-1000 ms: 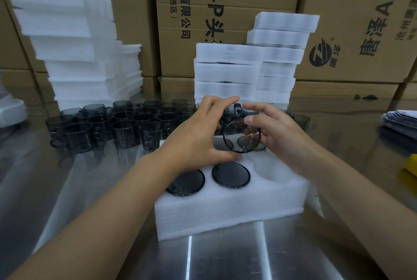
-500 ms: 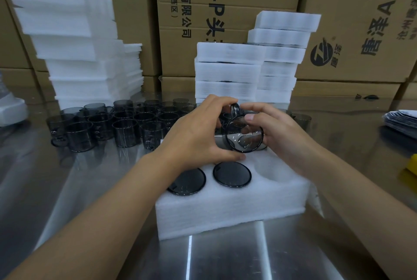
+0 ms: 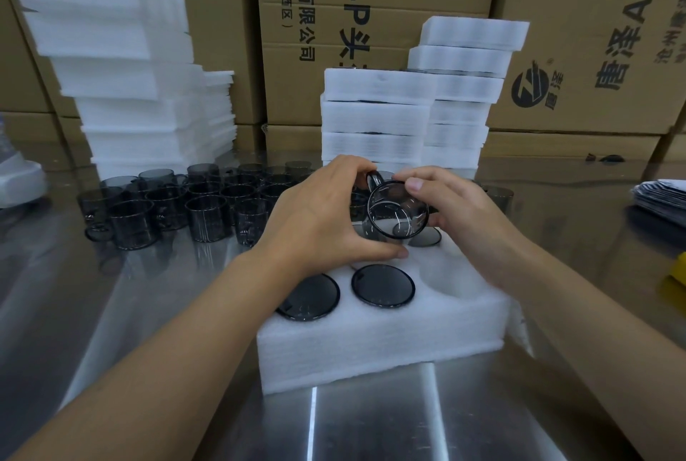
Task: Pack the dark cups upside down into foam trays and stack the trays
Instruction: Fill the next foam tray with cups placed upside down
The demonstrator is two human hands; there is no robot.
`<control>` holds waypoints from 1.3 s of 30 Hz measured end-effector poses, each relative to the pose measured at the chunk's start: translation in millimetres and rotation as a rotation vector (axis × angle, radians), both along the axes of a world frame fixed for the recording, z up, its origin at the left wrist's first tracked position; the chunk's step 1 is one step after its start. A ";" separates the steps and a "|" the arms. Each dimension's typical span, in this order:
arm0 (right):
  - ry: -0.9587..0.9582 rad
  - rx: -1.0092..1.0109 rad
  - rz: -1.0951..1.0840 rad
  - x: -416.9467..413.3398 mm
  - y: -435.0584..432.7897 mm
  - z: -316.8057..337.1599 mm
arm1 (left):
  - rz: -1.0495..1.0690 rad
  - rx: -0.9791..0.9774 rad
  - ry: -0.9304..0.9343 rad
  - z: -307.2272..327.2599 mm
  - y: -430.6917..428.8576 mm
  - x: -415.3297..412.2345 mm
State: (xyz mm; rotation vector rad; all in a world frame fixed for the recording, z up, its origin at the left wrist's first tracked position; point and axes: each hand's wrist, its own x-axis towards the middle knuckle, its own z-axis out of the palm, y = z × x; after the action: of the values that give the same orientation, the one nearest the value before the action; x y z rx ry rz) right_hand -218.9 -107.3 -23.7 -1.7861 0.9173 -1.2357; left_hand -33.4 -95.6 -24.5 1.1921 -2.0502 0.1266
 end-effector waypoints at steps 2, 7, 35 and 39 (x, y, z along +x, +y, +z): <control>0.023 -0.039 0.006 0.7 2.4 0.5 | 0.007 0.009 0.005 0.5 0.1 -0.4; 0.187 -0.176 -0.017 5.5 10.4 -0.4 | 0.033 0.025 0.028 0.9 0.6 -0.4; 0.275 -0.120 0.018 -21.8 9.9 23.3 | -0.173 0.143 0.027 0.4 0.7 -0.5; 0.390 0.008 0.134 -46.1 6.3 35.4 | -0.197 0.186 -0.034 -2.2 -3.7 1.2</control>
State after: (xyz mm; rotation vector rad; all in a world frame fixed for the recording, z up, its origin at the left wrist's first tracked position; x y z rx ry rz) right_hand -265.0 -101.0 11.6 -2.0873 0.9924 -0.8115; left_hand -32.2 -99.3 -26.6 1.0957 -2.2352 -0.1415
